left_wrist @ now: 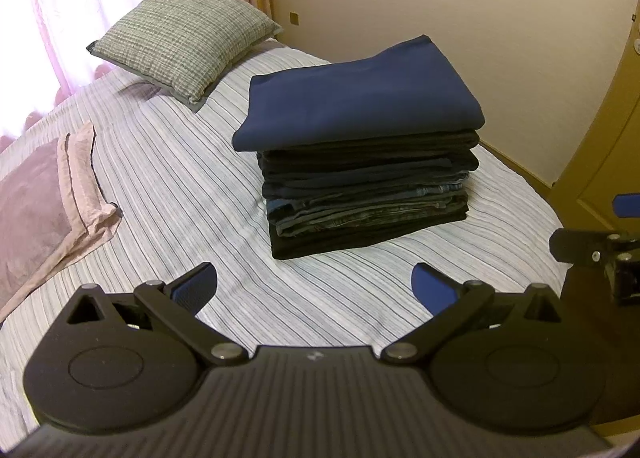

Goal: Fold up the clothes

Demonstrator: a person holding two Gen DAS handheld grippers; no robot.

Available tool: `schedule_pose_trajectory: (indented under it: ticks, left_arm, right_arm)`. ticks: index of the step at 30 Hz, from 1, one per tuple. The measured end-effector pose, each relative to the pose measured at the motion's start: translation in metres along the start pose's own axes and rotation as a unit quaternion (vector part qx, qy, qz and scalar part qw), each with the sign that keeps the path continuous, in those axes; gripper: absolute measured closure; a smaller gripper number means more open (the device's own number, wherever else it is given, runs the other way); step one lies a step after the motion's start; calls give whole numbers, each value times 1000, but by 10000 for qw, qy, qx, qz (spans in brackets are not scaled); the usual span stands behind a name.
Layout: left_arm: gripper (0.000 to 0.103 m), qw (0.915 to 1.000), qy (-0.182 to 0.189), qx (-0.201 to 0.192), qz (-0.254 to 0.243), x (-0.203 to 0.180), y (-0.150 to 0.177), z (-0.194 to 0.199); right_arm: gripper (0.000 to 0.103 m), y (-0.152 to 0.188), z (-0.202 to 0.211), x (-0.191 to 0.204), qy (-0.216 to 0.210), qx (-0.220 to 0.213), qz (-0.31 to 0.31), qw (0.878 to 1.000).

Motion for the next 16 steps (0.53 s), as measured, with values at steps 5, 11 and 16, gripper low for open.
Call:
schedule_pose_trajectory:
  ticks: [5, 11, 16]
  left_arm:
    - [1, 10000, 13, -2, 3, -1, 0, 0]
    - [1, 10000, 17, -11, -21, -3, 0, -1]
    - [1, 9999, 48, -74, -53, -5, -1, -1]
  right_arm:
    - [0, -1, -1, 0, -10, 5, 10, 10000]
    - [0, 0, -1, -1, -10, 9, 1, 10000]
    - [0, -1, -3, -3, -23, 12, -1, 10000]
Point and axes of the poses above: each gripper's, at about its wrist camera, not at the fingertips, and z roughly against the way its jaws point, x to its left, y to its underside, the point moved 3 cm from there along -z, roughly the way its jaws point, and after that the axes turned 6 degrees about x, right-handed, at the moved point
